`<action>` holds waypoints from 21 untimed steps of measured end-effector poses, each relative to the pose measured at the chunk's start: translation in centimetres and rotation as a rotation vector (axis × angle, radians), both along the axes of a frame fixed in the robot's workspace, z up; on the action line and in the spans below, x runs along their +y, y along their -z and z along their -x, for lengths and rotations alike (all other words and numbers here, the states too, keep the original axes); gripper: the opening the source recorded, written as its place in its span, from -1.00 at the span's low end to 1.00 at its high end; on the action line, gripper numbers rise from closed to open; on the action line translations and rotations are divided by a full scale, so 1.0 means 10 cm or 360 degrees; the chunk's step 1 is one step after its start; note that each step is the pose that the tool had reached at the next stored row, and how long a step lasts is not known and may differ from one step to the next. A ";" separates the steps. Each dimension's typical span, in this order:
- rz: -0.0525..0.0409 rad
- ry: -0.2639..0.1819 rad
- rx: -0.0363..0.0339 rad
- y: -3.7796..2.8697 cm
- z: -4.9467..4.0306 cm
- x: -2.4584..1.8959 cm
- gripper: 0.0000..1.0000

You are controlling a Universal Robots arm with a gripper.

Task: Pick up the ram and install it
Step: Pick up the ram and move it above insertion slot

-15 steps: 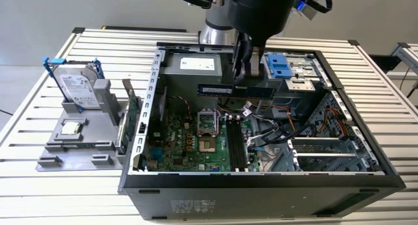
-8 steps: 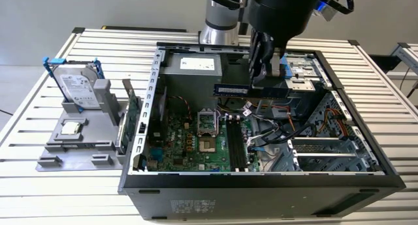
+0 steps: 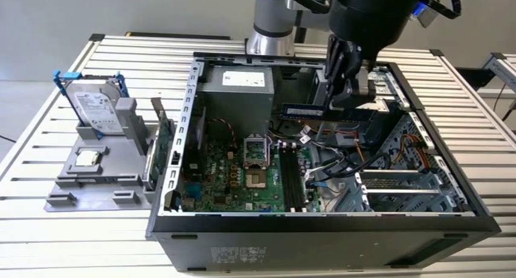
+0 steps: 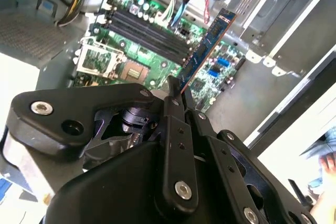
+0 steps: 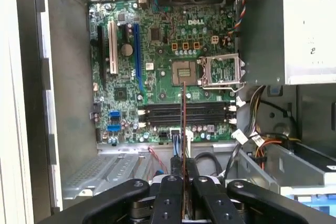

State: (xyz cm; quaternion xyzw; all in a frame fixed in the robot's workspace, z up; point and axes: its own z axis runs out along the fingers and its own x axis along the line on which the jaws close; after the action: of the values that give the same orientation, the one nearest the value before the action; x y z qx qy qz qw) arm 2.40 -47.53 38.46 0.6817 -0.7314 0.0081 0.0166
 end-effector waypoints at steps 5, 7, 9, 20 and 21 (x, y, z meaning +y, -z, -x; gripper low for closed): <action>0.0000 0.0003 0.0001 0.000 -0.155 0.000 -1.00; 0.0000 0.0004 0.0001 0.000 -0.200 0.001 -1.00; 0.0000 0.0004 0.0001 0.000 -0.201 0.001 -1.00; 0.0000 0.0004 0.0001 0.000 -0.206 0.000 -1.00; 0.0000 0.0004 0.0001 0.000 -0.207 0.000 -1.00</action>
State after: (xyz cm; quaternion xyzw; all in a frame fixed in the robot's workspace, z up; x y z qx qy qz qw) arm 4.47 -47.53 38.46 0.6807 -0.7323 0.0079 0.0168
